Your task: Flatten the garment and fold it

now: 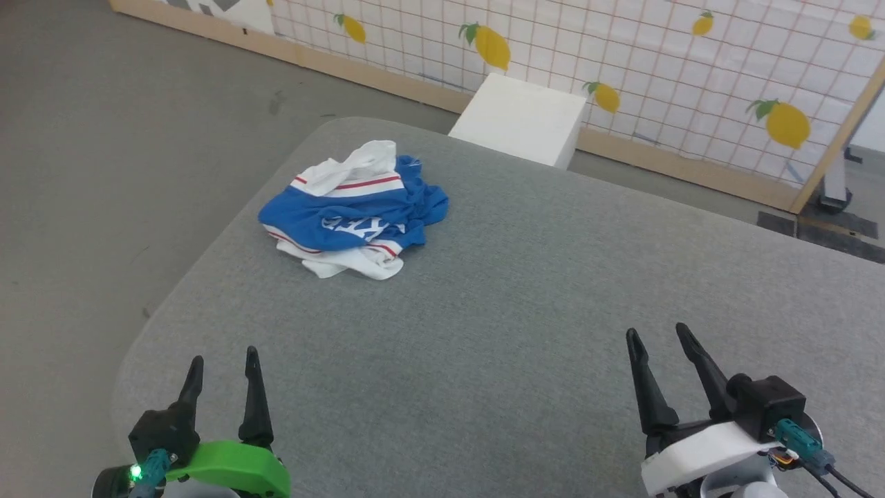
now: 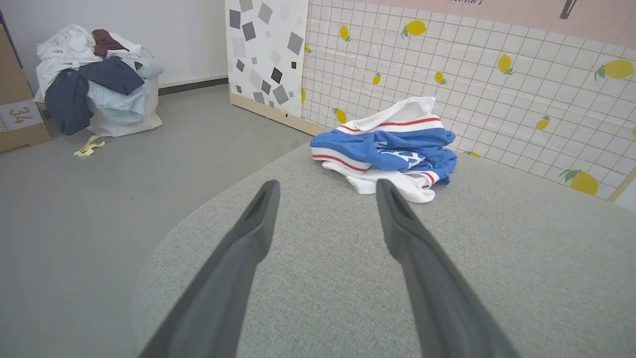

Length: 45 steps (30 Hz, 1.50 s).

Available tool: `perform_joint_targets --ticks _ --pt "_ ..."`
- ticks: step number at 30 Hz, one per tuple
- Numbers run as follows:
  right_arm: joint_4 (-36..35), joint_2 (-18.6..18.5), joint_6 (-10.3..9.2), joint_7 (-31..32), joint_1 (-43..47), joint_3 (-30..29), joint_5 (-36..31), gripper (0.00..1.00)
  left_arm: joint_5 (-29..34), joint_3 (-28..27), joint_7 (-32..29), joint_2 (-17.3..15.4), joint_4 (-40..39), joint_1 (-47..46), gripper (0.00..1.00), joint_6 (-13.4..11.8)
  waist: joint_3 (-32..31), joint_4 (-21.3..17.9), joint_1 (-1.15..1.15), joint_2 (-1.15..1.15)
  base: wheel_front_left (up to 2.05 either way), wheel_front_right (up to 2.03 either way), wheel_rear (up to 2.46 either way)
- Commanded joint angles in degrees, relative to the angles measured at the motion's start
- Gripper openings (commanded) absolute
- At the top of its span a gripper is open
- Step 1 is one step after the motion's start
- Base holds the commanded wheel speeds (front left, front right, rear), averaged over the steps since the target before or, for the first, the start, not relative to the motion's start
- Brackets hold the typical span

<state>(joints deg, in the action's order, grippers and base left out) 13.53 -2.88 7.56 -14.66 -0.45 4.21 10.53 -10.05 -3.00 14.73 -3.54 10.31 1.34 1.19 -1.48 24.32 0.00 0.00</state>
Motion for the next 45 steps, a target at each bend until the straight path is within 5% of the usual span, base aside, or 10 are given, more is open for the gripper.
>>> perform_joint_targets --ticks 1,31,45 --pt "0.2 0.0 -0.08 -0.3 -1.2 0.1 -0.3 1.00 0.5 0.0 0.3 -0.3 0.0 0.8 1.00 -0.1 0.0 0.8 0.00 0.00 0.00 0.00 0.00" --pt "1.5 0.0 -0.08 -0.3 -1.8 0.6 -0.8 1.00 0.6 0.5 0.3 -0.9 0.0 0.5 1.00 -0.5 0.6 1.1 0.00 0.00 0.00 0.00 0.00" --pt "1.0 0.0 -0.08 -0.3 -3.4 0.5 -2.1 1.00 -1.5 0.6 -1.0 -4.1 0.5 -9.2 1.00 2.1 3.8 0.4 0.00 0.00 0.00 0.00 0.00"
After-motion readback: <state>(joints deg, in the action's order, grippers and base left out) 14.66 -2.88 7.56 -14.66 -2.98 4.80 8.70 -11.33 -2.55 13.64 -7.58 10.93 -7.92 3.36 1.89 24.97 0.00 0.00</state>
